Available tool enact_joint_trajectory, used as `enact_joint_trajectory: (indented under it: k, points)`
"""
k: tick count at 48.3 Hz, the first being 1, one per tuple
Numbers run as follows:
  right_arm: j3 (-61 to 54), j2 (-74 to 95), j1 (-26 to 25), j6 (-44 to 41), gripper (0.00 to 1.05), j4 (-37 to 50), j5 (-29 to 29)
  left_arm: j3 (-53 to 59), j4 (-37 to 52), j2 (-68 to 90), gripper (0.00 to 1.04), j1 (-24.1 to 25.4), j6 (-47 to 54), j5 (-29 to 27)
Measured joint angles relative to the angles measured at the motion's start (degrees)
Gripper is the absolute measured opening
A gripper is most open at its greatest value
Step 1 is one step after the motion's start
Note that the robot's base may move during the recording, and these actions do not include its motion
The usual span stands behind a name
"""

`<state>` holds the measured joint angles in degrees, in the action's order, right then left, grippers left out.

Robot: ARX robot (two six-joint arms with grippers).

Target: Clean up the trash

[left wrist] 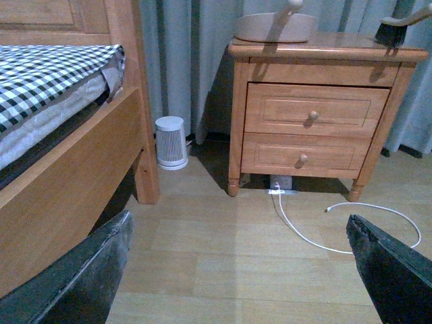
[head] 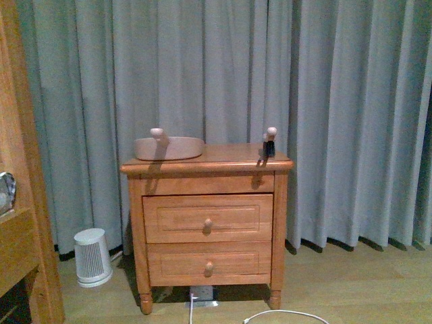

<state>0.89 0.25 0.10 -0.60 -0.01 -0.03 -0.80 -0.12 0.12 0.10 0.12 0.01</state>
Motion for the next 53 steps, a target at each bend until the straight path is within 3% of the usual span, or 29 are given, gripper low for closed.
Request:
enact_joint_trajectory:
  k: [53]
  points:
    - [0.0, 0.0, 0.0, 0.0, 0.97, 0.0, 0.0, 0.0, 0.0, 0.0, 0.97, 0.0, 0.0, 0.0]
